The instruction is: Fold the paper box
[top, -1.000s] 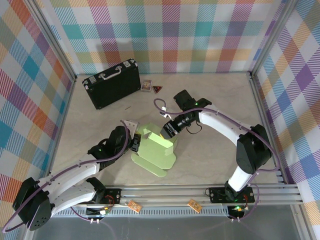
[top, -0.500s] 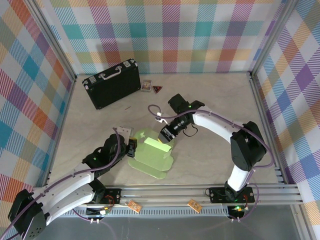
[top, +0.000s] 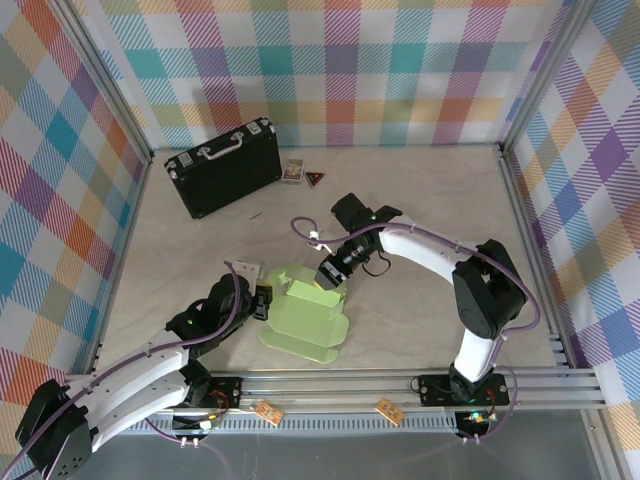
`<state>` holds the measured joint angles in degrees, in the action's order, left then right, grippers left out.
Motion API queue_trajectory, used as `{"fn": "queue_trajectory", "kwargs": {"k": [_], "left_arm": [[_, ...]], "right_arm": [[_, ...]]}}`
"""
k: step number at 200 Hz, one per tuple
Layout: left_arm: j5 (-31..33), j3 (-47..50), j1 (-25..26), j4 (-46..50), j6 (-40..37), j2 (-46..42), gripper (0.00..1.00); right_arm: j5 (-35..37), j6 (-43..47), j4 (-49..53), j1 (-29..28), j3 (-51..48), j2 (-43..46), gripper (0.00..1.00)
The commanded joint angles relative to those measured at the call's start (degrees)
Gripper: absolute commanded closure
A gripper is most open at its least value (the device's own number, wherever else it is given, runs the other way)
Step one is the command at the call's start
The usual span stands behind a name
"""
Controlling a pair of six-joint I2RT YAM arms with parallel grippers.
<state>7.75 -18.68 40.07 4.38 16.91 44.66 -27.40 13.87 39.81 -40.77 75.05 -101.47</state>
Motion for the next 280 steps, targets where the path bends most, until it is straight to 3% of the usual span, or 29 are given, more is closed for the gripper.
{"fn": "queue_trajectory", "kwargs": {"k": [1, 23, 37, 136, 148, 169, 202, 221, 232, 244, 255, 280], "left_arm": [[-1.1, 0.5, 0.5, -1.5, 2.5, -0.5, 1.00], [-1.2, 0.1, 0.6, 0.1, 3.5, -0.9, 1.00], [-1.2, -0.7, 0.6, 1.4, 4.1, -1.0, 0.95], [-3.7, -7.5, 0.6, 11.1, 6.4, -4.4, 0.29], [-0.6, -7.9, 0.6, 13.7, 6.9, -7.6, 0.20], [11.5, -8.7, 0.5, 18.3, 10.9, -10.4, 0.10], [6.8, -12.1, 0.4, 26.0, 14.2, -8.0, 0.15], [3.1, -13.0, 0.4, 29.9, 17.5, -6.8, 0.35], [1.5, -12.6, 0.4, 30.7, 19.1, -6.5, 0.52], [-1.0, -11.3, 0.4, 29.4, 20.2, -6.4, 0.62], [-1.8, -10.2, 0.4, 28.4, 21.9, -6.3, 0.81], [-2.6, -8.0, 0.4, 26.7, 24.1, -5.8, 0.94]], "right_arm": [[1.7, 0.5, -0.3, -0.7, -1.6, -1.2, 0.53], [1.8, 0.2, -1.5, -0.8, -2.1, -1.4, 0.55], [1.8, 0.1, -2.9, -1.0, -2.9, -1.6, 0.56], [3.0, 0.6, -5.6, -1.0, -4.1, -1.0, 0.58], [3.1, 0.7, -5.5, -1.0, -4.1, -1.1, 0.58], [3.1, 0.8, -5.5, -1.0, -4.0, -1.3, 0.58], [3.1, 0.9, -5.5, -1.0, -4.1, -1.3, 0.59], [3.1, 0.9, -5.4, -0.9, -3.9, -1.3, 0.58], [3.1, 0.9, -5.4, -1.0, -3.9, -1.3, 0.58], [3.2, 0.9, -5.3, -1.0, -4.0, -1.1, 0.58], [3.1, 1.0, -5.2, -1.0, -4.0, -1.1, 0.58], [3.1, 1.0, -5.1, -1.0, -3.9, -1.1, 0.58]]}}
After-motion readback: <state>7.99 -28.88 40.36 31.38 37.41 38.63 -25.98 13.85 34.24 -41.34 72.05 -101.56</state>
